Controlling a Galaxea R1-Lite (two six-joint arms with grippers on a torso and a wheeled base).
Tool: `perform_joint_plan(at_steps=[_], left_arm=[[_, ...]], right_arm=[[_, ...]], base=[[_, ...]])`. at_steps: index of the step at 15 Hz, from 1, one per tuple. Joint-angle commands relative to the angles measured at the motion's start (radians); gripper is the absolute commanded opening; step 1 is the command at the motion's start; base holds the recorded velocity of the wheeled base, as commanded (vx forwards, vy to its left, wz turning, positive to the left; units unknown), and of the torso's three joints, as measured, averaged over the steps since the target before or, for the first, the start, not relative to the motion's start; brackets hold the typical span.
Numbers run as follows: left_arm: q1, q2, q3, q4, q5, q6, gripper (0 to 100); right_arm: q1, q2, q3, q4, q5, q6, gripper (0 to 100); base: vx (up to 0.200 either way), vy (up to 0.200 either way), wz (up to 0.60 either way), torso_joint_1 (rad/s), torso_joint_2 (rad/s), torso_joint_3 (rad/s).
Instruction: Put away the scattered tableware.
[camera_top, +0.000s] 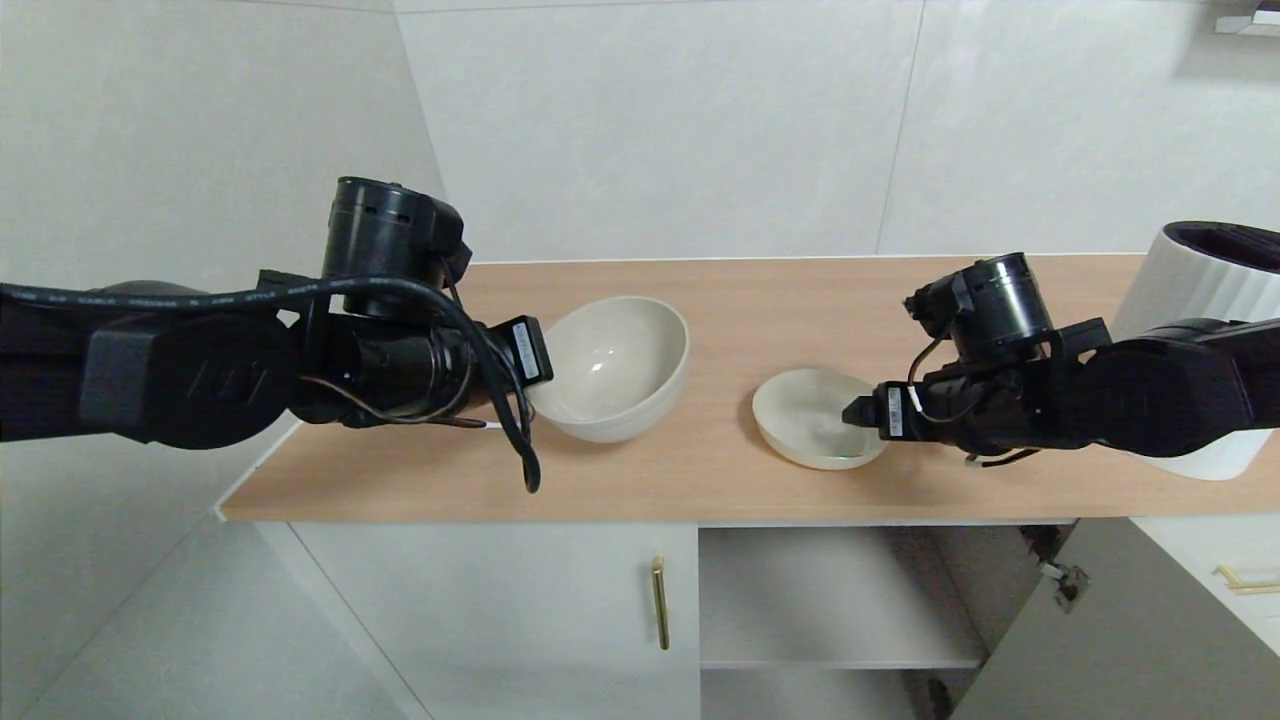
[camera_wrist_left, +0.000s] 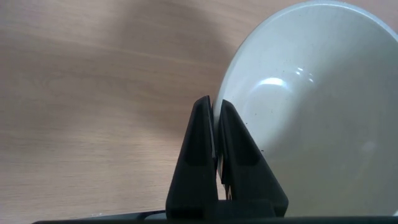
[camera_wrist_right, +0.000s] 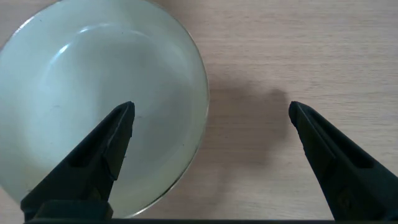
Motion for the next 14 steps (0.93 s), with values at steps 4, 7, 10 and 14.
perform_joint_plan(at_steps=[4,7,10,14], left_arm=[[0.001,-0.006,0.000,0.000,0.000,0.000,0],[0.001,-0.008,0.000,0.000,0.000,0.000,0],[0.001,-0.014,0.000,0.000,-0.003,0.000,0],[0.001,-0.091,0.059,-0.002,-0.029,0.008,0]], right_arm=[[0.001,0.004,-0.002,-0.002,0.001,0.000,0],[0.001,-0.007,0.000,-0.002,0.001,0.002,0],[0.003,-0.036,0.006,0.000,0.009,0.002,0],[0.009,-0.083,0.030,0.000,0.010,0.002,0]], base=[[0.000,0.000,0.00,0.000,0.00,0.000],[0.000,0.000,0.00,0.000,0.00,0.000],[0.000,0.000,0.00,0.000,0.00,0.000],[0.000,0.000,0.00,0.000,0.00,0.000]])
